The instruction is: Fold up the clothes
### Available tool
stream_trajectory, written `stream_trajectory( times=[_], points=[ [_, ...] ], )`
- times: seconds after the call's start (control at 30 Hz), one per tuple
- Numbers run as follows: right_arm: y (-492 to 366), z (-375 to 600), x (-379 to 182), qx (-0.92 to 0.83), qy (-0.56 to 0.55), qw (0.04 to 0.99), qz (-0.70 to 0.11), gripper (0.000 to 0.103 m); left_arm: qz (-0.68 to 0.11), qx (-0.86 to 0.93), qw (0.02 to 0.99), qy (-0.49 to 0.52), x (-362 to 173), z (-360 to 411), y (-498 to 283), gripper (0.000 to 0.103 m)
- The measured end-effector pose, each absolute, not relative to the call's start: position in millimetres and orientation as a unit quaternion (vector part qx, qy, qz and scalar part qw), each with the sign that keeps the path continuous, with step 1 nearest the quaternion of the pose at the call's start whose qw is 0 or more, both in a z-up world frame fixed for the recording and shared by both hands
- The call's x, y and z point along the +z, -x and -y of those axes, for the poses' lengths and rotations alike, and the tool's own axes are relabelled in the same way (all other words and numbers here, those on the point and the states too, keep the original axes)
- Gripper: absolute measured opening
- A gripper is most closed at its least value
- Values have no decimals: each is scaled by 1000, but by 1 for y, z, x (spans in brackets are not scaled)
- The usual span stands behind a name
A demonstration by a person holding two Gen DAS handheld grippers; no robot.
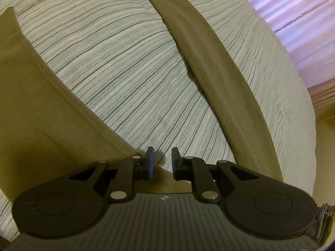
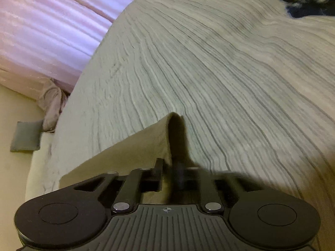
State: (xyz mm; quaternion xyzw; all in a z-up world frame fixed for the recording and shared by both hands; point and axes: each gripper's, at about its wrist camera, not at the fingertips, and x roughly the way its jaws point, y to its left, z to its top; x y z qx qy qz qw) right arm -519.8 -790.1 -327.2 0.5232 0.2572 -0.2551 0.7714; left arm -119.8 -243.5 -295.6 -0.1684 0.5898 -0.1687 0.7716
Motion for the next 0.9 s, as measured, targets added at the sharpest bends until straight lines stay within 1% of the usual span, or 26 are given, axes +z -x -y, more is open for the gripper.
stream_trajectory(
  times=[0.03, 0.1, 0.23, 0.37, 0.47, 0.57, 0.63, 0.67, 0.7, 0.73, 0.77, 0.9],
  points=[
    [528, 788, -321, -261, -522, 772, -253, 59, -590, -170, 772, 168, -295, 244, 121, 12],
    [547, 779, -310, -256, -527, 773, -243, 59, -590, -172, 770, 170, -295, 246, 122, 12],
    [577, 748, -298, -246, -536, 762, -268, 59, -592, -173, 768, 171, -294, 247, 126, 12],
    [614, 702, -292, -268, -559, 730, -288, 59, -595, -172, 766, 172, -294, 244, 131, 12],
    [642, 669, -291, -287, -605, 691, -273, 59, -597, -172, 764, 172, -294, 242, 134, 12],
    [662, 642, -304, -291, -665, 651, -223, 59, -599, -173, 762, 174, -296, 239, 138, 12],
    [660, 628, -313, -298, -685, 635, -197, 59, -602, -176, 759, 176, -299, 238, 140, 12],
    [655, 626, -316, -303, -687, 633, -191, 44, -603, -178, 758, 175, -299, 237, 140, 12],
    [648, 625, -318, -312, -680, 634, -194, 25, -602, -183, 758, 173, -299, 236, 141, 12],
    [642, 625, -319, -327, -671, 634, -203, 8, -601, -187, 758, 171, -298, 234, 142, 12],
    [638, 625, -318, -355, -656, 628, -224, 8, -599, -190, 760, 165, -298, 231, 142, 12],
    [636, 619, -310, -410, -615, 620, -263, 8, -590, -191, 772, 140, -294, 209, 143, 12]
  ],
)
